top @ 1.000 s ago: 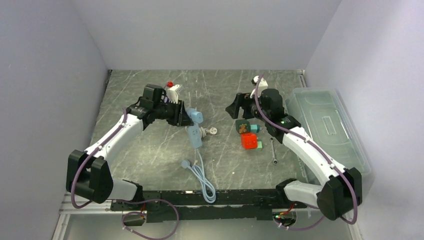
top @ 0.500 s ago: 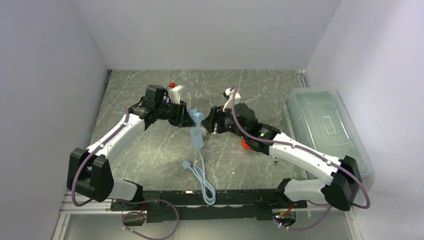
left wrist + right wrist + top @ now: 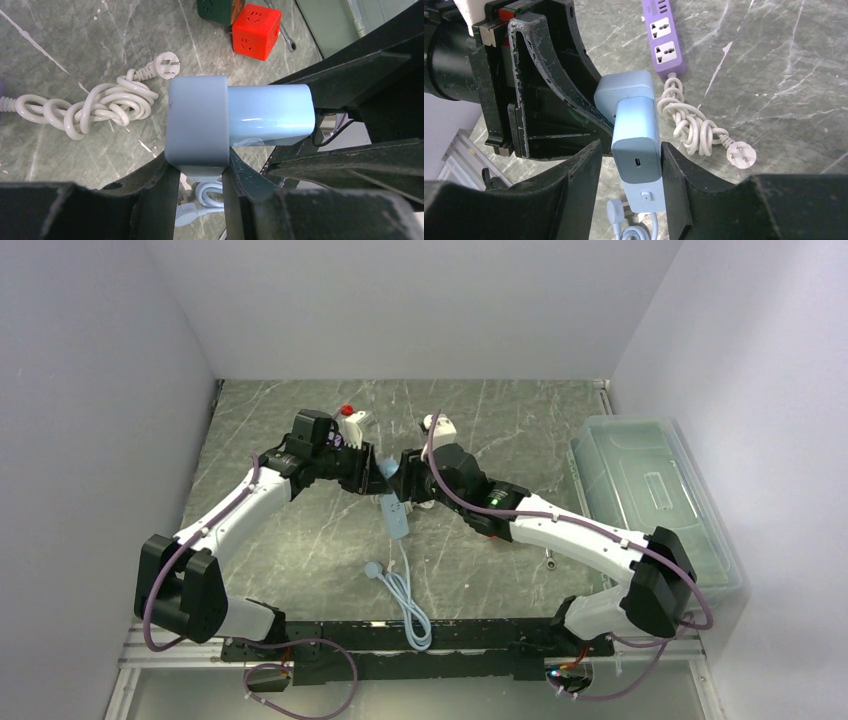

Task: Pull the plug off the socket

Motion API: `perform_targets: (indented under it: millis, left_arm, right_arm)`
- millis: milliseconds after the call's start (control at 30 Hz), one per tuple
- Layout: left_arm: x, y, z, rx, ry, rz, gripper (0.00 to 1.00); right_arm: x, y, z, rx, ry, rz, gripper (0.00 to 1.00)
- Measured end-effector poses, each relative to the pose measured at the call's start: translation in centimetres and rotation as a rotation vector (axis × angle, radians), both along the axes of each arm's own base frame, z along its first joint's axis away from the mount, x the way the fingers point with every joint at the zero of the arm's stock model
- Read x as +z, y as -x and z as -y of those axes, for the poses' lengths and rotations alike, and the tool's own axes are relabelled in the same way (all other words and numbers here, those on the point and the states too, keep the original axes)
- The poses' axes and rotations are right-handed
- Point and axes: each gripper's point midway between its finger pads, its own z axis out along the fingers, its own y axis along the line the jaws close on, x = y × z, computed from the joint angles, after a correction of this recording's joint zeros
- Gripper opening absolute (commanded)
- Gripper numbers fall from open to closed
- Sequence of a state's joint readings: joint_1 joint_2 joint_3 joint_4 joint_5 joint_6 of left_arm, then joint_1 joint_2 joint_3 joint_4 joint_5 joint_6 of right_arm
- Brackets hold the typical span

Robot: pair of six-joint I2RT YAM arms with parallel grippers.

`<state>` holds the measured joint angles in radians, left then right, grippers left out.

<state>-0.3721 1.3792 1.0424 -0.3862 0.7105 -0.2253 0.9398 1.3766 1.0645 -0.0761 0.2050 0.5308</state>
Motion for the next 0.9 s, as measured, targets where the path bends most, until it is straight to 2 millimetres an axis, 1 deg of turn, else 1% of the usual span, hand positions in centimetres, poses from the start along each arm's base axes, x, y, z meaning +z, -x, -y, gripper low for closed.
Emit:
perform_targets:
  millis: [100,233,467,667,800,900]
  left_arm:
    - [0.00,0.01,0.02,-0.001,0.000,0.001,0.00]
    - [-0.08,-0.03,-0.02,0.001,-0.002,-0.002,0.00]
    - [-0.13,-0.07,-0.06,0.002,-0.002,-0.004,0.00]
    - [-0.09,-0.03,-0.02,-0.003,0.001,-0.002,0.00]
    - [-0.05,0.06,0.03,-0.009,0.004,-0.003,0.00]
    - [0.14,0.10,0.18,-0.019,0.014,0.004,0.00]
  right_arm:
    - [-0.31,0.11,-0.36,0.003,0.009,-0.002,0.43]
    - [-0.51,-0.18,-0.28,-0.016,0.031,0.009,0.36]
    - [-0.61,-0.23,-0.21,-0.023,0.051,0.022,0.20]
    - [-0.60,-0.16,-0.26,-0.010,0.061,0.031,0.13]
    - [-0.53,-0.07,-0.17,0.031,0.055,0.039,0.12]
    - [-0.50,-0.10,0.14,0.086,0.017,0.026,0.11]
